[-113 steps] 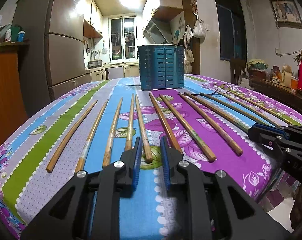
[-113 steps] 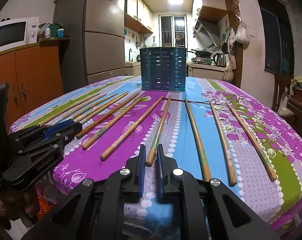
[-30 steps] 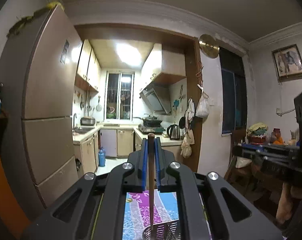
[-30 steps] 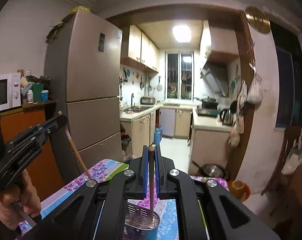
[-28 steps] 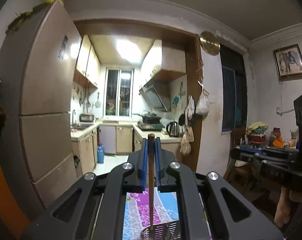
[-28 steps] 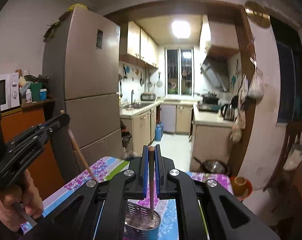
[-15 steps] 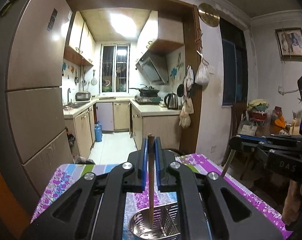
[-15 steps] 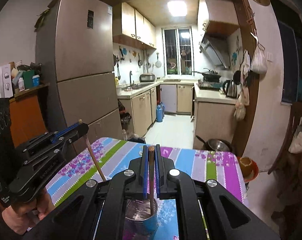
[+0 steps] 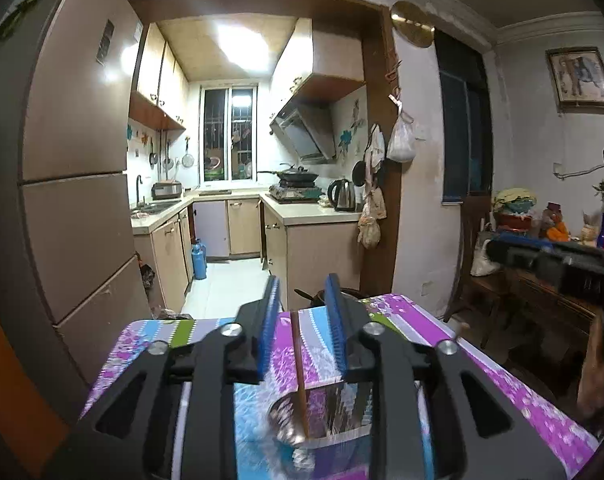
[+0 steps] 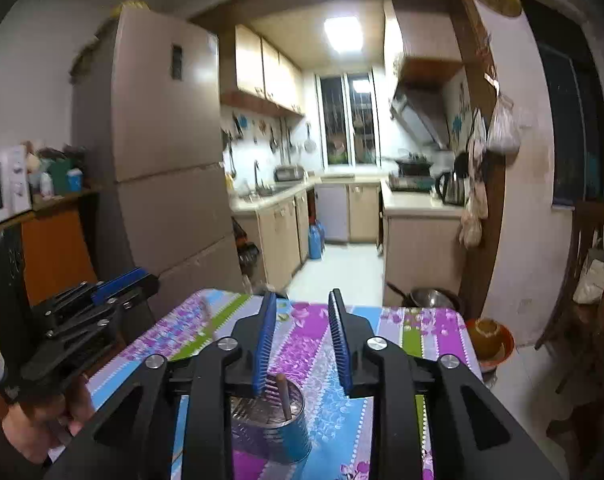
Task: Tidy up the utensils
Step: 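Open the right gripper over the holder while the left gripper opens too, then move both open grippers back down to the remaining chopsticks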
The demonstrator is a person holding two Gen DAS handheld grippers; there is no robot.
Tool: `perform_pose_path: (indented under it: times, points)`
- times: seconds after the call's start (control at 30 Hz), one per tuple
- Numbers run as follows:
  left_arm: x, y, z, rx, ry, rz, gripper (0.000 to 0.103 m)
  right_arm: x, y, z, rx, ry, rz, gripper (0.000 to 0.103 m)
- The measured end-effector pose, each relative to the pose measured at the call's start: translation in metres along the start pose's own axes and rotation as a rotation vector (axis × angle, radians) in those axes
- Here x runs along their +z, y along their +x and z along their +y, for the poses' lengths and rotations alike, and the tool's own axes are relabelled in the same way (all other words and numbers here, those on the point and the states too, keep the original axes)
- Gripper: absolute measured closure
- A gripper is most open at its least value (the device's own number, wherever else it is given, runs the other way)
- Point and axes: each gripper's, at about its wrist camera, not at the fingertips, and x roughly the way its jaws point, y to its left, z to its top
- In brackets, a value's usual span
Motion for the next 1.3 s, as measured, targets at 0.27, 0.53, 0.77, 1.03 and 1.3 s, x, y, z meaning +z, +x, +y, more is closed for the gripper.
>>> perform_pose_path:
  times: [0.27, 0.53, 0.77, 1.03, 1.3]
  points:
    - [-0.088, -0.178, 0.067, 0.082, 0.028, -0.027, 0.045, -0.098, -0.148, 0.023, 0.069, -0.047, -0.138, 0.068]
    - [-0.26, -0.234, 0.087, 0.142, -0.038, 0.206, 0.045, -0.264, -0.195, 0.067, 0.067, 0.036, 0.005, 0.068]
    - [-0.3, -0.221, 0.063, 0.155, 0.013, 0.239, 0.045, -0.337, -0.205, 0.101, 0.006, -0.062, 0.129, 0.068]
    - [-0.301, -0.222, 0.07, 0.173, 0.006, 0.203, 0.045, -0.349, -0.185, 0.085, -0.08, -0.018, 0.152, 0.07]
    - [-0.305, -0.216, 0.068, 0.173, -0.002, 0.183, 0.045, -0.346, -0.164, 0.082, -0.102, -0.019, 0.173, 0.086]
